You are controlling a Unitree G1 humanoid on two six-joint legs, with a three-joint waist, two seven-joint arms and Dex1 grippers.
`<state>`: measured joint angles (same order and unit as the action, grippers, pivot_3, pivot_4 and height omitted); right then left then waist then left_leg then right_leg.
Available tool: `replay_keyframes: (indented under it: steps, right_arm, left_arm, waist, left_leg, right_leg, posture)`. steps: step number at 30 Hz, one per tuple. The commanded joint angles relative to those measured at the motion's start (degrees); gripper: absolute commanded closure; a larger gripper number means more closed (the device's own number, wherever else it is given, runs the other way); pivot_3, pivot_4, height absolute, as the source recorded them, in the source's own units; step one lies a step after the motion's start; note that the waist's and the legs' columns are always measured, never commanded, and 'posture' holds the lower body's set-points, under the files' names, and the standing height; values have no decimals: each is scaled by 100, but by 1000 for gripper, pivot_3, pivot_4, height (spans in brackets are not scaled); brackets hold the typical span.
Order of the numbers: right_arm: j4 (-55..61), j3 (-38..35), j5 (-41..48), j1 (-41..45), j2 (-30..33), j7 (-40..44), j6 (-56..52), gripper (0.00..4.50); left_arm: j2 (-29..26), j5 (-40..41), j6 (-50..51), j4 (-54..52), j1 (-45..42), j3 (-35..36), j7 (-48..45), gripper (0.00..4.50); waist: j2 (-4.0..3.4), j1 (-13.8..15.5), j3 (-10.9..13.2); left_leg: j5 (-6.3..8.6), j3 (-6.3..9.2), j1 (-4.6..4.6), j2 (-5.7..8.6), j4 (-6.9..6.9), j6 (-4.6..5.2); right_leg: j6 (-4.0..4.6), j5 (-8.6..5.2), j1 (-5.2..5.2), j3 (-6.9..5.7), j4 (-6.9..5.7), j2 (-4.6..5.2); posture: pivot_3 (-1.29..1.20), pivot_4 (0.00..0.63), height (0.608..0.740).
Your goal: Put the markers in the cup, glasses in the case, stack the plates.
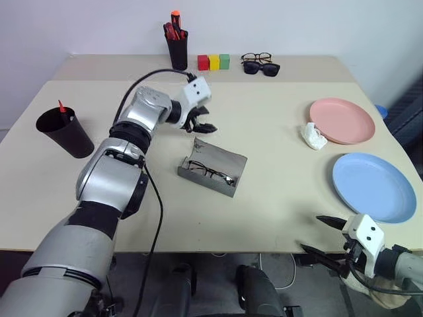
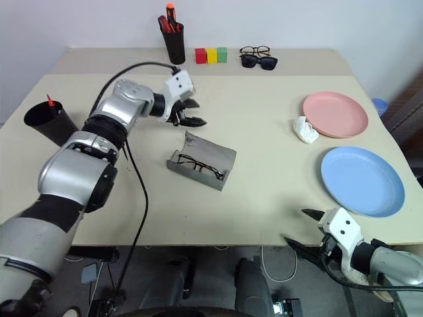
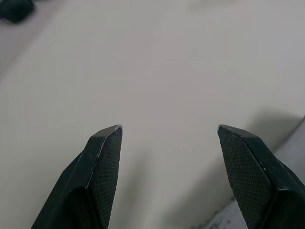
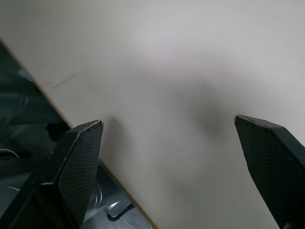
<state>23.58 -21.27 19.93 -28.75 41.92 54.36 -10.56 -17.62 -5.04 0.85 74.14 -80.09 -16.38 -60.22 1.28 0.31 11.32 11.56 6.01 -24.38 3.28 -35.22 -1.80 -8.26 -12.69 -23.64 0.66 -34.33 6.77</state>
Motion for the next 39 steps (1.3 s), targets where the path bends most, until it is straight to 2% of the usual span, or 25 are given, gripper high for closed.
replay_keyframes:
  steps: [1,9,22,29,34,39]
  right_arm:
    - [72,-295,461,189,-105,101,159,18]
    - [19,-336,1012,973,-16,243,42,18]
    - [303,-292,1450,1289,-65,101,-367,18]
    - [365,-215,1495,1395,-61,-18,-501,18]
    - [341,-152,1473,1492,-92,-110,-508,18]
    - [197,-94,1422,1607,-126,-130,-447,18]
  left_arm:
    - [-48,-288,-284,80,-214,19,-96,1229]
    - [33,-681,-472,212,-109,88,93,1229]
    - [325,-867,-446,259,-129,199,304,1229]
    - [437,-1407,-728,277,9,-109,698,1229]
    - [340,-914,-259,263,-65,382,-563,1229]
    - [99,-725,366,207,-103,633,-1332,1229]
  waist:
    - [0,5,0]
    - [1,50,1]
    - [1,39,0]
    - [1,43,0]
    - [-1,31,0]
    - [-1,21,0]
  left_leg:
    - [0,0,0,0,-3,0]
    - [1,6,-1,1,-67,-2]
    - [1,11,-4,4,-80,-1]
    - [1,11,-4,5,-81,0]
    - [1,9,-3,5,-81,0]
    - [0,9,-3,5,-83,0]
  right_leg:
    - [-7,-4,3,0,0,0]
    - [3,9,37,-3,1,1]
    - [-18,24,38,-3,-6,1]
    - [-28,30,39,-3,-5,1]
    - [-21,36,38,-3,-7,0]
    - [-17,38,37,-3,-11,0]
  posture:
    - [0,150,740]
    - [0,150,740]
    - [0,150,740]
    - [0,150,740]
    - [0,150,740]
    - [0,150,740]
